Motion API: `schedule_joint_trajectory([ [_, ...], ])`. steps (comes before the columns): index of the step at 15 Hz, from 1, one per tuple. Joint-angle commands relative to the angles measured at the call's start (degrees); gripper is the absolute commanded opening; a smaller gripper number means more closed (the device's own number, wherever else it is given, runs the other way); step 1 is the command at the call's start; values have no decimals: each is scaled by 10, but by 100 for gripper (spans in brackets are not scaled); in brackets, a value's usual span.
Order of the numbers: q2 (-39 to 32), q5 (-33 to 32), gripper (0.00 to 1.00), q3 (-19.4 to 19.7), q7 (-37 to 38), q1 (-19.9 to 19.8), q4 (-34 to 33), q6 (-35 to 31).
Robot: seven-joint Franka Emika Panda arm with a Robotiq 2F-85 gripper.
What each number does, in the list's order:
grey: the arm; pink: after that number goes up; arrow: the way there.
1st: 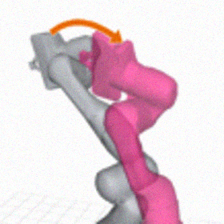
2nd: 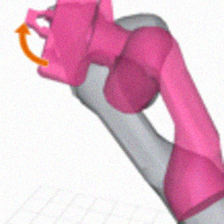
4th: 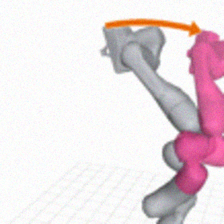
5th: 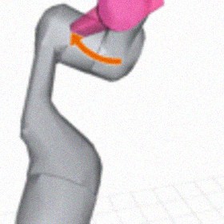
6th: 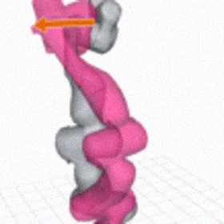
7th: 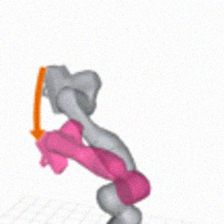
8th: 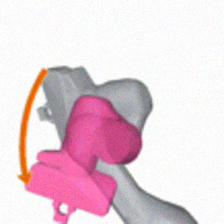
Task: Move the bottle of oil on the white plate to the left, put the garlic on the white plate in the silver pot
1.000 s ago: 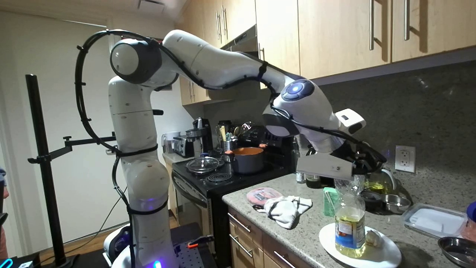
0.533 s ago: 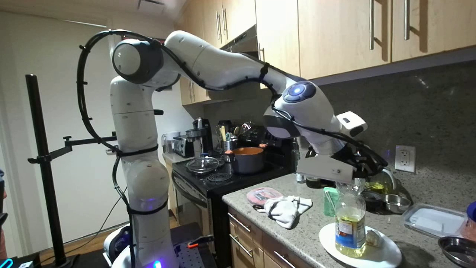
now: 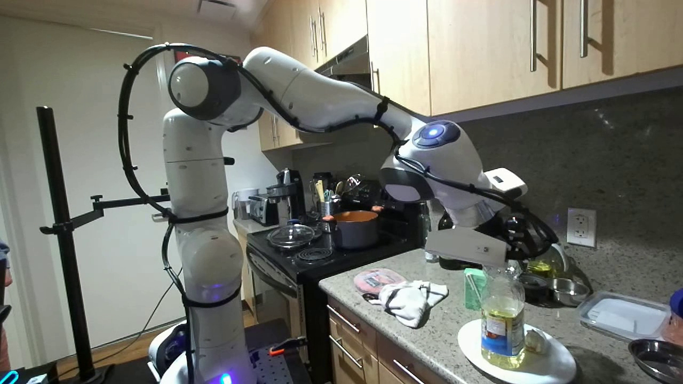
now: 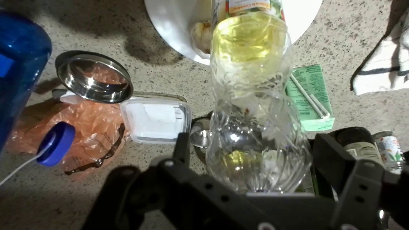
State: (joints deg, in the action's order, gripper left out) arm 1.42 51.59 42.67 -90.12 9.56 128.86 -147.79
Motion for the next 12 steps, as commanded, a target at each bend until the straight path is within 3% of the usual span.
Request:
schedule_joint_trajectory([
  [1, -13, -36, 72, -1, 32, -1, -13, 4],
  [5, -6, -52, 47, 1, 50, -2, -13, 7],
  [8, -1, -51, 39, 1, 53, -2, -13, 10],
  [12, 3, -49, 39, 0, 54, -1, -13, 11],
])
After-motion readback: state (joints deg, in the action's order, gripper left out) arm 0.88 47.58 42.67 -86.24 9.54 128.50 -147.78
